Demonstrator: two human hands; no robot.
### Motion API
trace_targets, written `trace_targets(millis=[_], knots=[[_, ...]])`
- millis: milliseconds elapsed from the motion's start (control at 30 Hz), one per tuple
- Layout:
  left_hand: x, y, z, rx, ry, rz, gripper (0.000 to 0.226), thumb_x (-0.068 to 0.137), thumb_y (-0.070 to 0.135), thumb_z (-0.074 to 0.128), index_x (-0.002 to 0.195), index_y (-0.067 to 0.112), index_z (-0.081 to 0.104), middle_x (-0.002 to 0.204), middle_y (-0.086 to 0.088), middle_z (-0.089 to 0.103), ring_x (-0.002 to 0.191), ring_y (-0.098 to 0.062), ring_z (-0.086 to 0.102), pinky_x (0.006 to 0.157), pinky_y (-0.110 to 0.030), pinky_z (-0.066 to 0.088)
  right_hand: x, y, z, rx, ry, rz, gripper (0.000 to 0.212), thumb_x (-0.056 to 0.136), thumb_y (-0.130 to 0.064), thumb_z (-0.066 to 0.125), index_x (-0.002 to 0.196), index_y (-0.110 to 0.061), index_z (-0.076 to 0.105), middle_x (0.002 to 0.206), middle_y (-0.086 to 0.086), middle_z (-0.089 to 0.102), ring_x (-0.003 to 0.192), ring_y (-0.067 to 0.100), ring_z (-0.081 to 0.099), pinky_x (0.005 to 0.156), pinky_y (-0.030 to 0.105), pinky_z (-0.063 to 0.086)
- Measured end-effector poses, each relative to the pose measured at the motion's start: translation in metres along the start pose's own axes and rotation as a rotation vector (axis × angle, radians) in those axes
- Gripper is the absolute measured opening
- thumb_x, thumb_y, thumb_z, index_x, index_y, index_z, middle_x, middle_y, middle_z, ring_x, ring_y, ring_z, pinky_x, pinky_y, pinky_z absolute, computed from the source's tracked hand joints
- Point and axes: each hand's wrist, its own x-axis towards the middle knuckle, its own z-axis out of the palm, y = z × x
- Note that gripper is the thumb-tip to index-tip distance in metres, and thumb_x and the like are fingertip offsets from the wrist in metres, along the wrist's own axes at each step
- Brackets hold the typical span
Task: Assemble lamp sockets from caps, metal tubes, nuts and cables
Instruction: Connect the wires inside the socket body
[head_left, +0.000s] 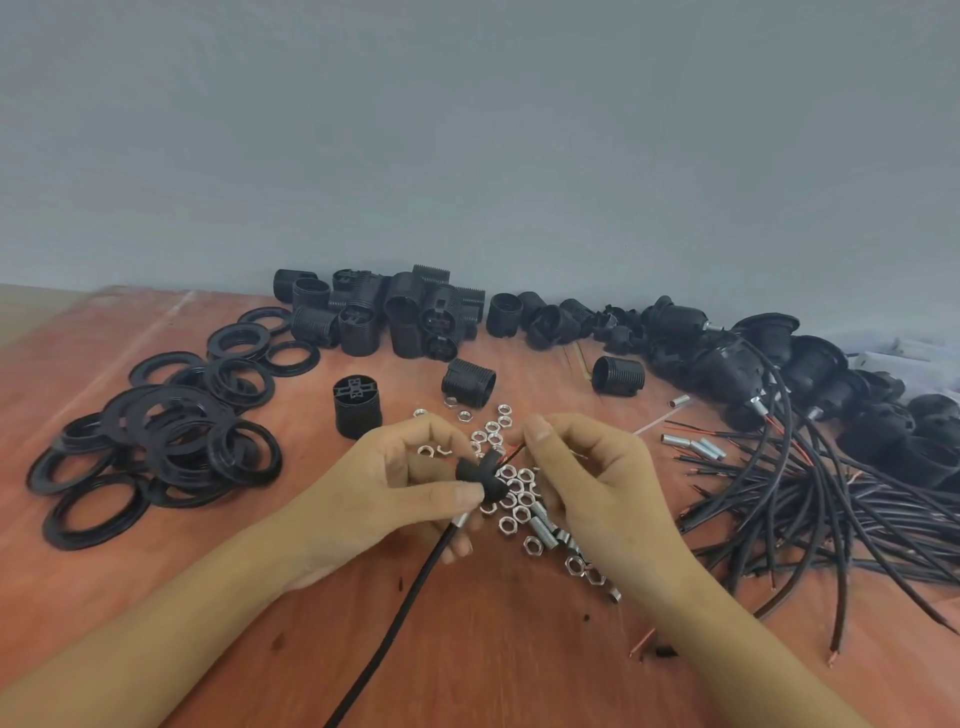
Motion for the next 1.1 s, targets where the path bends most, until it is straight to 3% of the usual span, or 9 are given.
trace_targets(millis=[133,200,333,433,533,667,767,967,1100], knots=[[0.001,0.001,0.006,-0.032,0.044,-0.04,0.027,0.086,0.039,0.069,0.073,0.018,0.059,0.078,-0.01,0.069,0.053,-0.022,0.062,0.042,-0.024,0.046,-0.002,0.001,0.008,-0.061,-0.037,-0.081,0.032,0.086,-0.038,0.054,0.089,-0.014,0.076,0.061,-0.005,0.057,0.049,0.011,0.045,0.052,0.024,0.038],[0.001,0.003,0.007,-0.03,0.07,-0.027,0.026,0.087,0.036,0.066,0.071,0.018,0.057,0.079,-0.01,0.069,0.05,-0.02,0.058,0.039,-0.022,0.041,-0.001,0.0,0.008,-0.036,-0.066,-0.086,0.032,0.088,-0.035,0.052,0.095,-0.014,0.076,0.059,-0.015,0.057,0.052,0.001,0.05,0.056,0.012,0.036],[0.001,0.003,0.009,0.05,0.088,0.0,0.012,0.087,0.029,0.058,0.086,0.02,0.065,0.067,0.003,0.062,0.053,-0.017,0.055,0.039,-0.023,0.039,-0.002,0.001,0.009,-0.028,-0.109,-0.116,0.033,0.091,-0.036,0.052,0.102,-0.016,0.075,0.056,-0.02,0.056,0.057,-0.003,0.051,0.06,0.007,0.037],[0.003,0.0,0.014,0.238,0.171,0.107,0.02,0.085,0.029,0.054,0.071,0.021,0.066,0.064,0.005,0.057,0.048,-0.013,0.051,0.038,-0.026,0.043,-0.002,0.002,0.013,-0.052,-0.021,-0.131,0.033,0.088,-0.041,0.056,0.092,-0.016,0.078,0.064,-0.007,0.061,0.063,0.008,0.054,0.066,0.025,0.045],[0.002,-0.003,0.016,0.361,0.246,0.205,0.018,0.081,0.037,0.064,0.069,0.022,0.064,0.071,-0.005,0.06,0.044,-0.033,0.048,0.037,-0.029,0.046,-0.002,0.003,0.015,-0.08,0.029,-0.115,0.028,0.085,-0.039,0.061,0.085,-0.016,0.078,0.078,0.017,0.067,0.08,0.035,0.06,0.076,0.046,0.05],[0.0,-0.005,0.015,0.39,0.294,0.264,0.037,0.08,0.051,0.061,0.071,0.015,0.059,0.07,-0.014,0.06,0.04,-0.032,0.045,0.035,-0.027,0.04,-0.003,0.0,0.012,-0.016,0.079,-0.027,0.031,0.077,-0.042,0.067,0.077,-0.013,0.076,0.058,0.008,0.059,0.051,0.015,0.044,0.051,0.025,0.04],[0.002,-0.003,0.014,0.283,0.343,0.252,0.028,0.086,0.041,0.064,0.065,0.024,0.057,0.066,-0.01,0.063,0.048,-0.039,0.047,0.036,-0.025,0.036,-0.004,0.0,0.012,0.076,0.054,0.055,0.031,0.077,-0.041,0.066,0.072,-0.01,0.07,0.048,-0.001,0.044,0.045,0.01,0.032,0.045,0.024,0.028],[0.003,0.004,0.007,0.23,0.442,0.289,0.026,0.073,0.04,0.066,0.06,0.019,0.058,0.057,-0.007,0.06,0.041,-0.012,0.042,0.034,-0.019,0.03,-0.005,-0.001,0.014,0.122,0.027,0.093,0.018,0.089,-0.023,0.068,0.072,-0.021,0.073,0.045,-0.011,0.042,0.04,0.004,0.03,0.04,0.017,0.027],[0.001,0.0,0.015,0.4,0.366,0.339,0.023,0.083,0.009,0.072,0.062,0.014,0.062,0.055,-0.004,0.061,0.039,0.001,0.044,0.042,-0.01,0.035,-0.006,-0.001,0.021,0.101,0.005,0.084,0.019,0.089,-0.019,0.069,0.07,-0.019,0.073,0.043,-0.014,0.049,0.038,0.001,0.034,0.04,0.012,0.029]])
